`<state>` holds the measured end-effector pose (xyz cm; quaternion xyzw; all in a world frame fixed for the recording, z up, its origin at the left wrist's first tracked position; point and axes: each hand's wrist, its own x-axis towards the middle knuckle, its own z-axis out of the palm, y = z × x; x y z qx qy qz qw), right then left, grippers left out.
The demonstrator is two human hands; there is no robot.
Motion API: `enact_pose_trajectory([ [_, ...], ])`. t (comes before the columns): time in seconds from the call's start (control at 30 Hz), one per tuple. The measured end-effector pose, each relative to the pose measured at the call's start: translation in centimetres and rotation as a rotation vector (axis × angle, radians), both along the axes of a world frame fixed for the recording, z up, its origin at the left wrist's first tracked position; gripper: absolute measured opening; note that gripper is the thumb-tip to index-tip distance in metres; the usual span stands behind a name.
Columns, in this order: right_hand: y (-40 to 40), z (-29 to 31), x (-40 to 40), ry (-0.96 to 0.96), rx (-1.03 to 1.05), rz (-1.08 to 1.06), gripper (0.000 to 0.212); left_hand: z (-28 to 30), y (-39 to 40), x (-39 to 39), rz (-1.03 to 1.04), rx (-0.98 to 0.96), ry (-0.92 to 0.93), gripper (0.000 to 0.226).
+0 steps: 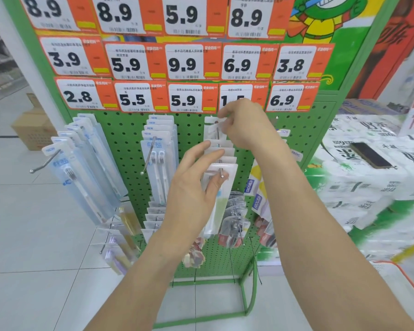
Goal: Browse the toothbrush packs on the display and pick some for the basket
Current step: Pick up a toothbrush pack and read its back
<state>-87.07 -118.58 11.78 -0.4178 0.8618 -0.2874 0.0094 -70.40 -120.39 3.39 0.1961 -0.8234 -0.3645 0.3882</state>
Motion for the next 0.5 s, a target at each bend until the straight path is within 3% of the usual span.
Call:
enact_pose_trajectory([
  [0.27, -0.41, -0.83, -0.06, 0.050, -0.046, -0.052, 0.012, -0.05, -0.15, 0.13, -0.003, -0.025, -0.015, 0.033],
  [0.5, 0.10, -0.54, 0.27, 0.114, 0.010, -0.063, 0.026, -0.34, -0.16, -0.05, 0.021, -0.065, 0.009, 0.033],
])
